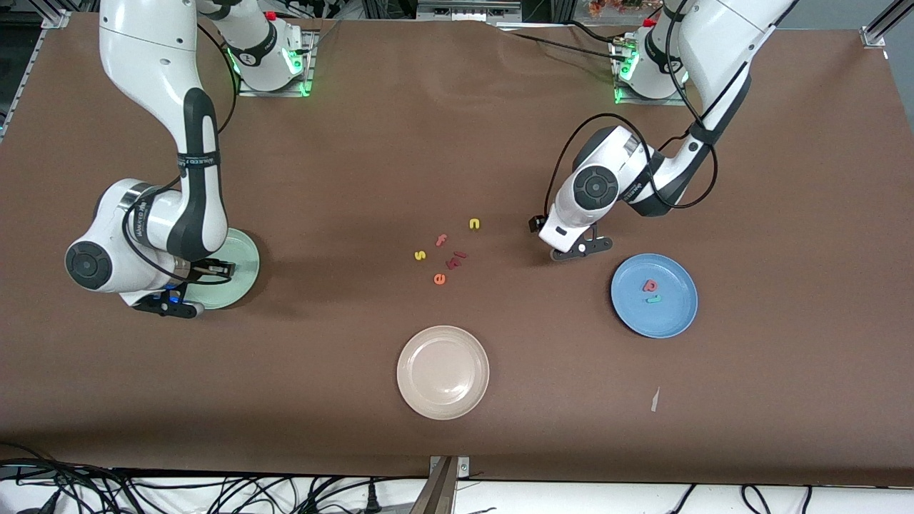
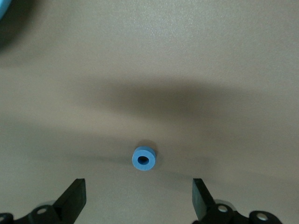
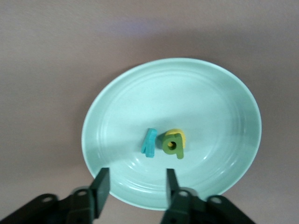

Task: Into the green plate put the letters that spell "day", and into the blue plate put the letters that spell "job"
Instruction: 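Carry the teal letter onto the green plate and open the right gripper, then return the right gripper to rest while the left gripper lowers to the ring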

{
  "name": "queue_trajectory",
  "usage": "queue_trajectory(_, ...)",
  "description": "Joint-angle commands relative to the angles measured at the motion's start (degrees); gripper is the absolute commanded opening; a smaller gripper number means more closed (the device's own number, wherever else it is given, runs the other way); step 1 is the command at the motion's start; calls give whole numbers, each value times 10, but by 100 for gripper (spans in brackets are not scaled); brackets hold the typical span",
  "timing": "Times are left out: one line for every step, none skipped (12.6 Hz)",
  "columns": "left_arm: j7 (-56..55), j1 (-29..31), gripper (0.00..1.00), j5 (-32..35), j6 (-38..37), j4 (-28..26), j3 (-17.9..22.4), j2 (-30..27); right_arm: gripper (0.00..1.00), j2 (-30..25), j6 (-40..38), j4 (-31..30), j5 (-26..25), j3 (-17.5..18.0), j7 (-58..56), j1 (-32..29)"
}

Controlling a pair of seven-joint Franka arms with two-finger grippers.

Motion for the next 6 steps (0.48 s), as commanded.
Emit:
queue_trajectory(-13,4,96,15,38,-35,0,-21,100,-13,-26,22,2,1,15,6)
queue_trajectory(-13,8,92,16,50,-42,0,-21,100,-14,-39,36,4,2,19,8)
queue_trajectory(-13,9,87,16,52,-44,0,-19,100,-14,-52,51,4,3,20,11)
queue_trajectory(-13,9,82,16,52,-44,0,-18,100,-14,-68,65,5,3,21,13)
queue_trajectory(-13,9,79,16,52,-44,0,-18,100,-14,-82,78,4,5,21,20)
queue_trajectory(-13,8,78,16,53,-44,0,-16,100,-14,-86,81,1,4,21,28)
